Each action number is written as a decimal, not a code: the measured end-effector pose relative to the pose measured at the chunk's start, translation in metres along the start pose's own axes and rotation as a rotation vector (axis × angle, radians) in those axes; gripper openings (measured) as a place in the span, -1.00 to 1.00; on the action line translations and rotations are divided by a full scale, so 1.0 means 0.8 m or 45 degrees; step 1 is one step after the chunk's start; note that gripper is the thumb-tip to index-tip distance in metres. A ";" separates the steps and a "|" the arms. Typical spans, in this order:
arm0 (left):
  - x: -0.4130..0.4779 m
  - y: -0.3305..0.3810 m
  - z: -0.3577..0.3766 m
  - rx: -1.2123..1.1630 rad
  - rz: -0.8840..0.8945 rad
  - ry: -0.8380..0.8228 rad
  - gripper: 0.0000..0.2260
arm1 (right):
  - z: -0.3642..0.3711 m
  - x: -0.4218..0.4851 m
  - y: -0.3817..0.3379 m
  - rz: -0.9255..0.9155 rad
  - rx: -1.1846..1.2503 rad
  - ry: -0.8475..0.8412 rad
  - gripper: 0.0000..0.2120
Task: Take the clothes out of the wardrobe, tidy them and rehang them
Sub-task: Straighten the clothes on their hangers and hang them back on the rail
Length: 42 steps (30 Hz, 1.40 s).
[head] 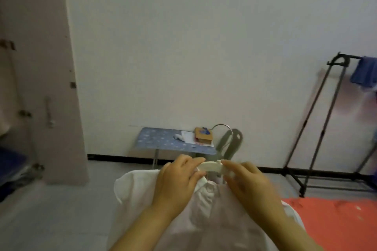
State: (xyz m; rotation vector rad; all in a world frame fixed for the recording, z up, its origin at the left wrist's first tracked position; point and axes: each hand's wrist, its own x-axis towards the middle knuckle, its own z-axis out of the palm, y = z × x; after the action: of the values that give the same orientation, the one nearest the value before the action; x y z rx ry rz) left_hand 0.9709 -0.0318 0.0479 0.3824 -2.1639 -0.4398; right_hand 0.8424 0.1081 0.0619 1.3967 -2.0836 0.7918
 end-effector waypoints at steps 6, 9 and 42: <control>0.062 -0.132 -0.056 0.260 -0.218 0.218 -0.74 | 0.127 0.149 -0.058 -0.320 0.175 0.100 -0.59; 0.093 -0.184 -0.086 0.407 -0.321 0.293 -0.76 | 0.182 0.220 -0.086 -0.428 0.337 0.111 -0.61; 0.302 -0.866 -0.443 0.790 -0.592 0.883 -0.75 | 0.752 0.750 -0.572 -1.009 0.912 -0.115 -0.66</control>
State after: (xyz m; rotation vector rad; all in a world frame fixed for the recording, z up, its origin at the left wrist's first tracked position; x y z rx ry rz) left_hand 1.1981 -0.8115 0.1103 1.2012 -1.4682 0.1366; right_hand 1.0107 -0.8394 0.1369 2.4261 -1.1010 1.1531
